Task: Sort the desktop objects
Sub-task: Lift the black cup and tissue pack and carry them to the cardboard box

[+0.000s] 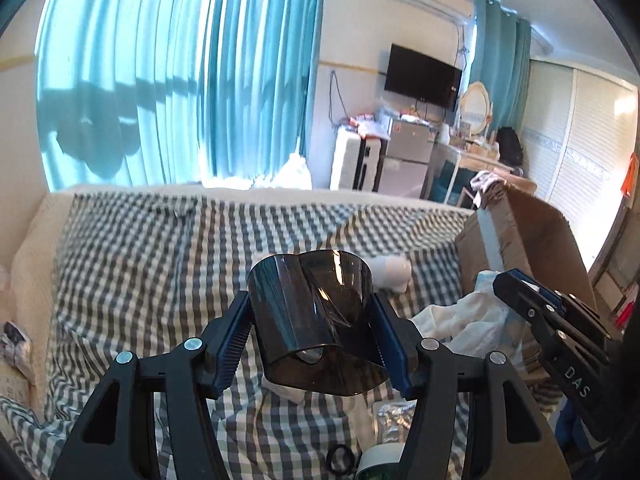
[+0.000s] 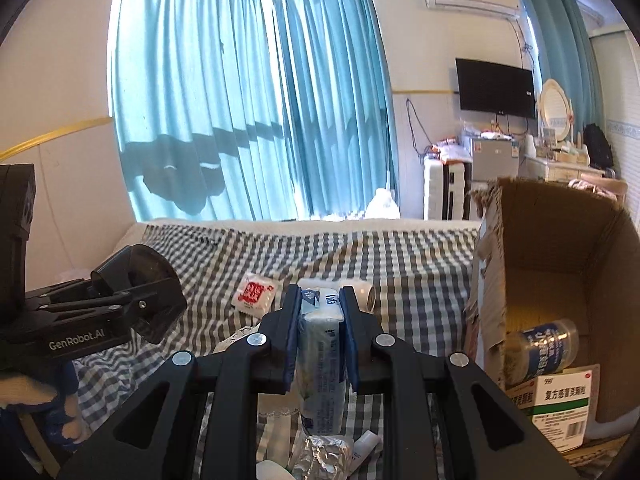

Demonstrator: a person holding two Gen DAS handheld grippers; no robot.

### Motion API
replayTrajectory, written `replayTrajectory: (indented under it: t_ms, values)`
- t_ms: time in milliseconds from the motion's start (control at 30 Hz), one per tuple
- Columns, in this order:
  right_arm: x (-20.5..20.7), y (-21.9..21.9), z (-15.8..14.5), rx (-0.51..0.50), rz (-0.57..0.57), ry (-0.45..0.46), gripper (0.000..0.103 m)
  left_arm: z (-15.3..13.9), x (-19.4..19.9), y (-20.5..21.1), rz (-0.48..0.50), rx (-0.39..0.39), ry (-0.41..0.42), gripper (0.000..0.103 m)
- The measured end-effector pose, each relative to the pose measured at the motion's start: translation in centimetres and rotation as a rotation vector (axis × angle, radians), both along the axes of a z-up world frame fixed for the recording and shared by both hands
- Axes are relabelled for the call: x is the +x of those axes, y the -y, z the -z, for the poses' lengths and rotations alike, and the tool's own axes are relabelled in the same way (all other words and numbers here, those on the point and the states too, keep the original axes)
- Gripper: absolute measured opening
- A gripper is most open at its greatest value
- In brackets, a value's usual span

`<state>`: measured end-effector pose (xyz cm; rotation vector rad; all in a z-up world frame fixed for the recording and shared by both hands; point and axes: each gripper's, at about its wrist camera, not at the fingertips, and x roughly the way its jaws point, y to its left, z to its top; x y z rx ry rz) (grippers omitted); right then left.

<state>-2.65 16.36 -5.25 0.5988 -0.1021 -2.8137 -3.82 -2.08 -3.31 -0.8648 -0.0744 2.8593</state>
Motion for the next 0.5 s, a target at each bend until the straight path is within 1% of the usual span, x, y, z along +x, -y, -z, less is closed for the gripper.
replayTrajectory:
  t_ms: [133,300,400,500]
  values:
    - [1.5,0.1,-1.9,0.0,0.007,-0.055,0.019,-2.2,0.9,-0.4,-0.002,0.024,-0.065,0.061]
    - [3.3,-0.3,-4.3,-0.012,0.011,-0.127,0.019,-5.4,3.5,-0.5,0.004,0.044,-0.153,0.061]
    - [4.5,-0.8,-5.8,-0.016,0.011,-0.163,0.019,-6.8,4.4,-0.4,0.058,0.077,-0.172,0.061]
    - [5.4,-1.2,-6.7,-0.02,0.013,-0.19,0.019,-7.7,5.2,-0.8,0.042,0.073,-0.202,0.061]
